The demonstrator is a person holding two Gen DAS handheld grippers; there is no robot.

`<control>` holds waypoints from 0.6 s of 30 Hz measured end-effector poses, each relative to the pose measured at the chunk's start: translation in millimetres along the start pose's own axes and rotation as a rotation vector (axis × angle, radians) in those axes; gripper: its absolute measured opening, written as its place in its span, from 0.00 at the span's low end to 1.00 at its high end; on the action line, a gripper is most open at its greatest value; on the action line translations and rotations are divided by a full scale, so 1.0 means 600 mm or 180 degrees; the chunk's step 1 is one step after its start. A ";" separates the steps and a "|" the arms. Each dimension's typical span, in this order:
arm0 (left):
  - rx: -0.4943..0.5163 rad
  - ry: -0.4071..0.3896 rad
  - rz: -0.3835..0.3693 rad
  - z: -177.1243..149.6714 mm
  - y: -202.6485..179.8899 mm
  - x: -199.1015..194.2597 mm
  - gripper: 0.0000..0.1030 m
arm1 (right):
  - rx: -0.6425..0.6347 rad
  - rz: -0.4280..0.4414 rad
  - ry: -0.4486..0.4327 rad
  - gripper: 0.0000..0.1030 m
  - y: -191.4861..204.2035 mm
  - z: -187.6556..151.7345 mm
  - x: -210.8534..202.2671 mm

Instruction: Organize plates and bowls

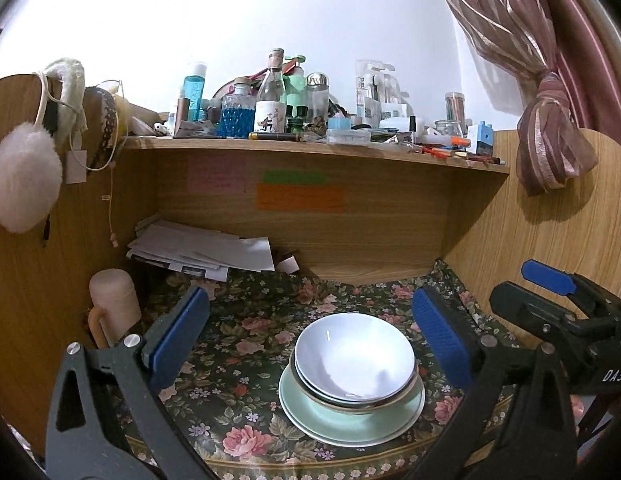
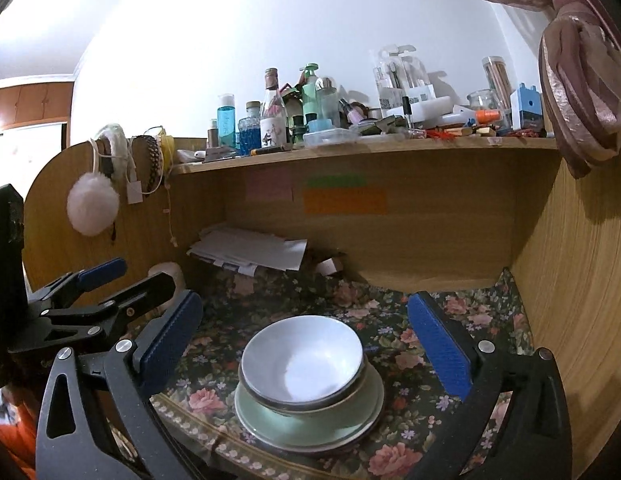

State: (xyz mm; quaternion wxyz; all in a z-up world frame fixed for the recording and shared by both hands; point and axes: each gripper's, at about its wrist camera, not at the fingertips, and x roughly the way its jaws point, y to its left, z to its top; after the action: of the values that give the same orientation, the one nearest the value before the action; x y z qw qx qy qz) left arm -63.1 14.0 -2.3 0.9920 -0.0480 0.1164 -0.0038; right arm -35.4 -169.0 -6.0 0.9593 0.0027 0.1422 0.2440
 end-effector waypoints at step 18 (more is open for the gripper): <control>-0.0047 0.0087 -0.0024 -0.007 -0.002 0.016 1.00 | 0.0050 0.0039 0.0055 1.00 -0.004 -0.003 0.012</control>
State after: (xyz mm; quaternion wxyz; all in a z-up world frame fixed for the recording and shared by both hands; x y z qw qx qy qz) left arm -54.6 12.0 -8.4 0.9899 -0.0557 0.1299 -0.0074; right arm -28.5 -167.9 -9.8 0.9565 0.0091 0.1523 0.2487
